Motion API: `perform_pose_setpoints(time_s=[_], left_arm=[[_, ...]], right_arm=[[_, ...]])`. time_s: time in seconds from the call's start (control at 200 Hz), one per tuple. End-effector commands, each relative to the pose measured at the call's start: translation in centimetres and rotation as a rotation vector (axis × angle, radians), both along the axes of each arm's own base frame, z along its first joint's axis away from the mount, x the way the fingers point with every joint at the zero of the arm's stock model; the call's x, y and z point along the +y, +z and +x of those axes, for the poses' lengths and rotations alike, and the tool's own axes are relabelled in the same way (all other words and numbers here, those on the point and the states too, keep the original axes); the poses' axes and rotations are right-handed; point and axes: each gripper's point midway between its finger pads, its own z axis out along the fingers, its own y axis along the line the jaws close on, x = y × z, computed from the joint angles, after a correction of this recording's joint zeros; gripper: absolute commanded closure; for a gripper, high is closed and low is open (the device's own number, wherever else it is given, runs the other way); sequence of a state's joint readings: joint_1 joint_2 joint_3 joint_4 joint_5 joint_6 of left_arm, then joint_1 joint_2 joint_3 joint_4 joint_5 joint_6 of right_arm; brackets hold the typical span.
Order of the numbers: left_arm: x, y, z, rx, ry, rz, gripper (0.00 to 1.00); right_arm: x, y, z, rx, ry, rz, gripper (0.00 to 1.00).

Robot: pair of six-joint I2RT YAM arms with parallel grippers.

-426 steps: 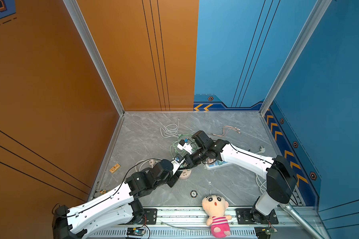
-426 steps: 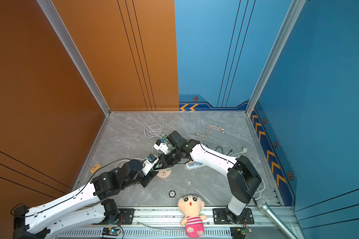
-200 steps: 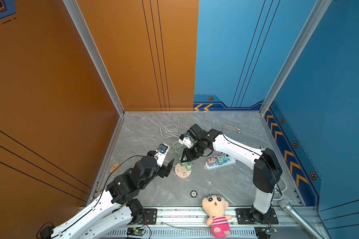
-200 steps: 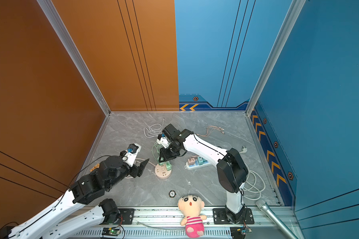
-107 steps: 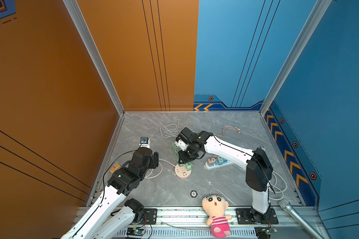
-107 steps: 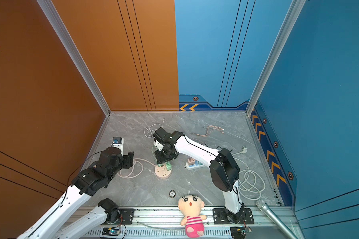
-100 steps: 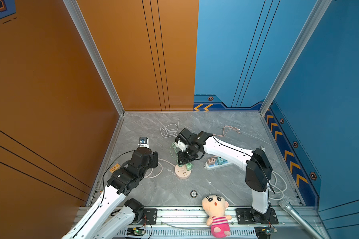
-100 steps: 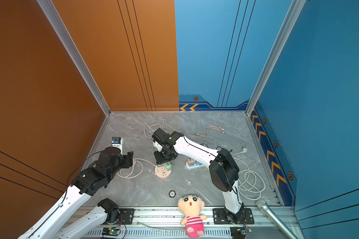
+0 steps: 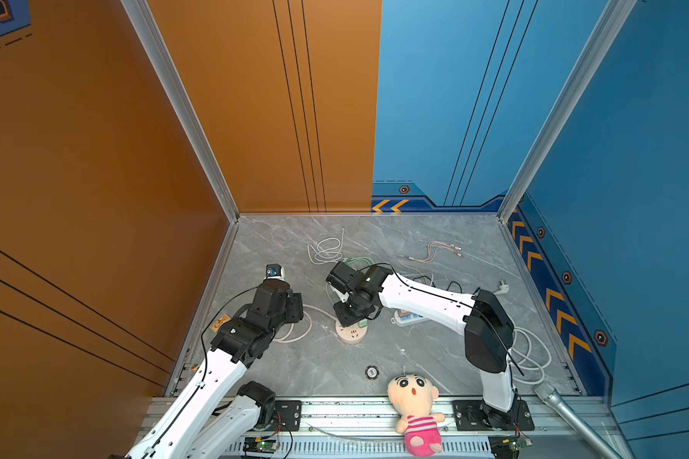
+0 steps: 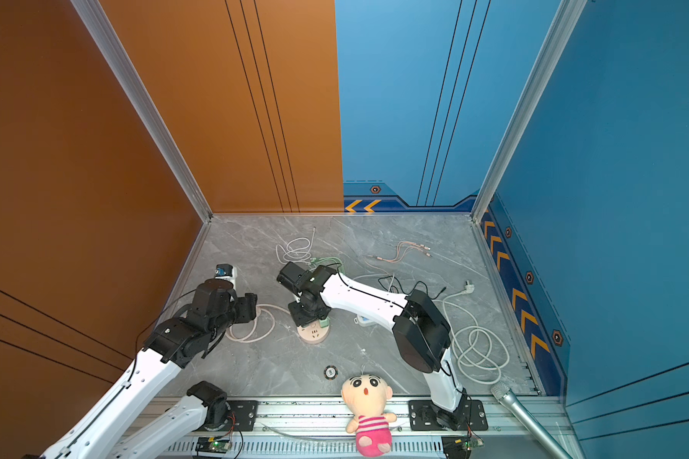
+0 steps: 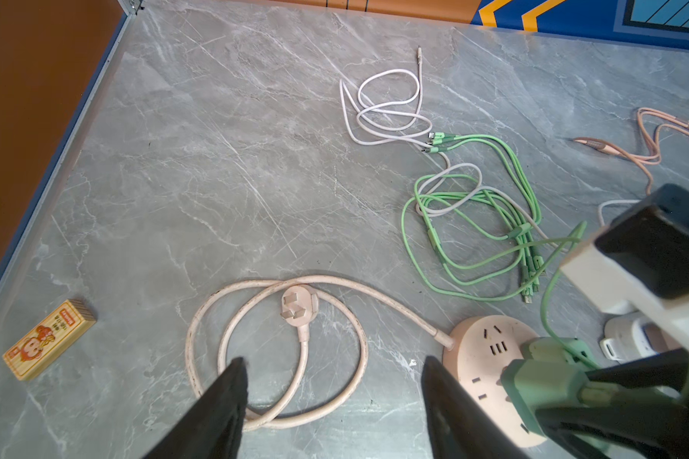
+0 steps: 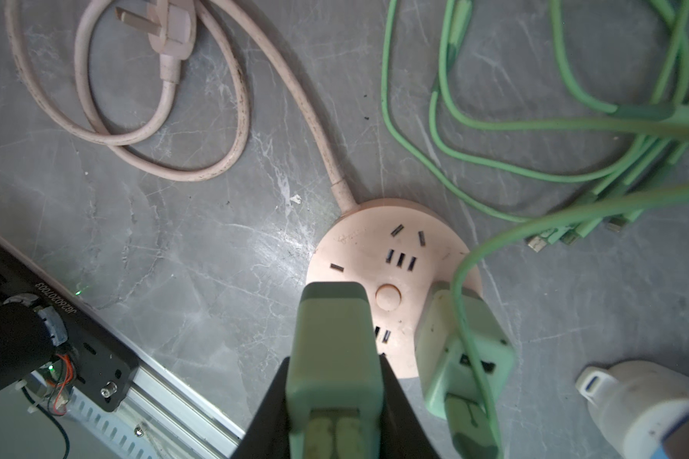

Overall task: Insert plugs into power strip
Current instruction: Insert the plug into the socket.

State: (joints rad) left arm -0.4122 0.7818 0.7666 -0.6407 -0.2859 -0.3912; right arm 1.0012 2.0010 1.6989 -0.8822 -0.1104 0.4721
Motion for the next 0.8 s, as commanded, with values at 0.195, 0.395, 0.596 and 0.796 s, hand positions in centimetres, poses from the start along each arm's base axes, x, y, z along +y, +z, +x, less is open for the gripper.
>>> perform_pose_setpoints(time_s=[0.195, 0.395, 0.596, 0.796], left_arm=[[0.1, -0.8, -0.5, 0.027, 0.0, -0.01, 0.31], [0.1, -1.1, -0.5, 0.035, 0.001, -0.008, 0.31], [0.1, -1.0, -0.5, 0.033, 0.001, -0.008, 0.31], [0.1, -1.1, -0.5, 0.036, 0.001, -0.01, 0.31]], right_arm=[[-0.3, -2.5, 0.2, 0.024, -0.051, -0.063, 1.0], [0.1, -2.5, -0.2, 0.035, -0.053, -0.057, 1.0], [0.2, -2.6, -1.0, 0.046, -0.038, -0.058, 1.0], [0.0, -2.5, -1.2, 0.035, -0.035, -0.064, 1.0]])
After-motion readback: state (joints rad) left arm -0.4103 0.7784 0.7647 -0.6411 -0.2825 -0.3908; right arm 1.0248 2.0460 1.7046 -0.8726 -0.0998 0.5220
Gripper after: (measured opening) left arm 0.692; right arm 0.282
